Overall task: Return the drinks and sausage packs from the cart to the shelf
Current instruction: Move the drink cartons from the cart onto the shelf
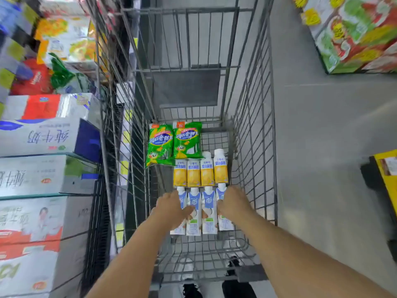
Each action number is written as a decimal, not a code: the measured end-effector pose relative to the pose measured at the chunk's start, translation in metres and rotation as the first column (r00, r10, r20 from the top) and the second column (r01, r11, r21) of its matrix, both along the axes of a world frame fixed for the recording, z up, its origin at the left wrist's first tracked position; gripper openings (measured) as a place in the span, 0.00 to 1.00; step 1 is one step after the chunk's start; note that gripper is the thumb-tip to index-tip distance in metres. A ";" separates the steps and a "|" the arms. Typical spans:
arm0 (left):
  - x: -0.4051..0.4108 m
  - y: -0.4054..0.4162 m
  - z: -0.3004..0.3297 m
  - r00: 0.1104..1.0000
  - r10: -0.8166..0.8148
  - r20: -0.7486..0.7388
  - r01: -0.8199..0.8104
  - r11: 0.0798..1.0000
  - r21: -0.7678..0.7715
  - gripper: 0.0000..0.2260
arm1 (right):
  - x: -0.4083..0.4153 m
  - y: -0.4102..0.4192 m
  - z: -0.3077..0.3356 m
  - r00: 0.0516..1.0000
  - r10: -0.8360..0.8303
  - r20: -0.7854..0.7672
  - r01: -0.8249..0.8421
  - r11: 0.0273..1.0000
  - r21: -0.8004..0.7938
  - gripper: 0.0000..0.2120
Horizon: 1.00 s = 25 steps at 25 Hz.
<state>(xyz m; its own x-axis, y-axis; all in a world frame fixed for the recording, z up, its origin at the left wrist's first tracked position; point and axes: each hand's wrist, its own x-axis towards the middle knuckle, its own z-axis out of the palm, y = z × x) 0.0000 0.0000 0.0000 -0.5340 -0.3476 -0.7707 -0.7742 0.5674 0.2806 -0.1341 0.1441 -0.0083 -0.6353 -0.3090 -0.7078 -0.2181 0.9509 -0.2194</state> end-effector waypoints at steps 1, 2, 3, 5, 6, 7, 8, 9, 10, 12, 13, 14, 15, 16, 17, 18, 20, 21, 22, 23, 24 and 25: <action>-0.002 -0.001 -0.015 0.998 0.061 0.017 -0.061 0.998 -0.002 0.34 | 0.000 -0.002 -0.019 0.997 -0.073 -0.009 0.073 0.997 0.007 0.09; -0.003 -0.002 -0.026 0.992 0.123 0.036 -0.123 0.992 -0.018 0.33 | 0.001 -0.002 -0.034 0.986 -0.164 -0.020 0.165 0.986 0.027 0.15; -0.004 -0.001 -0.034 0.986 0.157 0.064 -0.155 0.988 -0.026 0.34 | 0.002 -0.001 -0.044 0.975 -0.222 -0.007 0.222 0.973 0.055 0.20; -0.006 0.000 -0.052 0.962 0.242 0.128 -0.245 0.970 0.006 0.33 | 0.006 0.000 -0.062 0.951 -0.307 0.021 0.305 0.950 0.069 0.20; -0.006 0.003 -0.059 0.946 0.294 0.139 -0.303 0.952 0.046 0.31 | 0.008 0.002 -0.069 0.939 -0.340 0.053 0.337 0.940 0.056 0.15; -0.006 0.004 -0.064 0.920 0.361 0.152 -0.376 0.923 0.084 0.30 | 0.009 0.003 -0.075 0.924 -0.376 0.072 0.375 0.927 0.024 0.12; -0.007 0.005 -0.066 0.888 0.432 0.158 -0.451 0.885 0.114 0.29 | 0.010 0.003 -0.079 0.901 -0.425 0.087 0.426 0.905 0.003 0.12; -0.007 0.005 -0.069 0.856 0.490 0.163 -0.511 0.849 0.136 0.28 | 0.010 0.004 -0.087 0.864 -0.490 0.118 0.494 0.869 -0.011 0.13; -0.008 0.006 -0.068 0.839 0.518 0.164 -0.541 0.827 0.152 0.28 | 0.009 0.003 -0.091 0.825 -0.544 0.153 0.554 0.832 -0.026 0.16; -0.009 0.007 -0.067 0.822 0.542 0.175 -0.566 0.809 0.154 0.29 | 0.010 0.001 -0.092 0.779 -0.606 0.162 0.617 0.787 -0.024 0.20; -0.009 0.006 -0.070 0.814 0.550 0.185 -0.576 0.805 0.141 0.29 | 0.009 0.002 -0.093 0.782 -0.610 0.129 0.616 0.788 -0.006 0.20; -0.009 0.004 -0.071 0.811 0.552 0.195 -0.577 0.809 0.114 0.29 | 0.008 0.003 -0.093 0.804 -0.589 0.082 0.589 0.808 0.026 0.21; -0.008 0.002 -0.071 0.818 0.529 0.226 -0.555 0.829 0.072 0.30 | 0.008 0.005 -0.094 0.835 -0.549 0.034 0.547 0.835 0.060 0.22; -0.006 0.000 -0.071 0.824 0.497 0.271 -0.523 0.852 0.026 0.30 | 0.008 0.006 -0.092 0.850 -0.527 0.018 0.523 0.847 0.089 0.24; -0.005 -0.001 -0.072 0.822 0.476 0.314 -0.505 0.863 0.012 0.30 | 0.008 0.006 -0.092 0.863 -0.505 0.015 0.501 0.859 0.105 0.25; -0.004 -0.001 -0.073 0.811 0.482 0.331 -0.517 0.855 0.021 0.30 | 0.008 0.006 -0.090 0.878 -0.478 0.021 0.474 0.874 0.109 0.26; -0.004 0.003 -0.070 0.772 0.557 0.306 -0.604 0.794 0.078 0.26 | 0.006 0.005 -0.085 0.907 -0.420 0.041 0.415 0.906 0.085 0.27; -0.004 0.004 -0.067 0.764 0.584 0.274 -0.625 0.776 0.089 0.22 | 0.006 0.005 -0.082 0.914 -0.404 0.040 0.400 0.914 0.068 0.27; -0.005 0.005 -0.057 0.764 0.600 0.238 -0.632 0.771 0.084 0.18 | 0.005 0.002 -0.072 0.914 -0.403 0.042 0.400 0.915 0.058 0.27; -0.004 0.005 -0.049 0.752 0.623 0.216 -0.651 0.754 0.091 0.15 | 0.002 -0.001 -0.060 0.914 -0.402 0.055 0.399 0.916 0.047 0.26; -0.004 0.004 -0.035 0.737 0.649 0.189 -0.673 0.731 0.111 0.15 | 0.000 -0.005 -0.043 0.915 -0.396 0.076 0.395 0.918 0.032 0.23; -0.003 0.000 -0.018 0.715 0.681 0.158 -0.699 0.700 0.145 0.16 | -0.004 -0.009 -0.024 0.921 -0.375 0.101 0.377 0.926 -0.003 0.20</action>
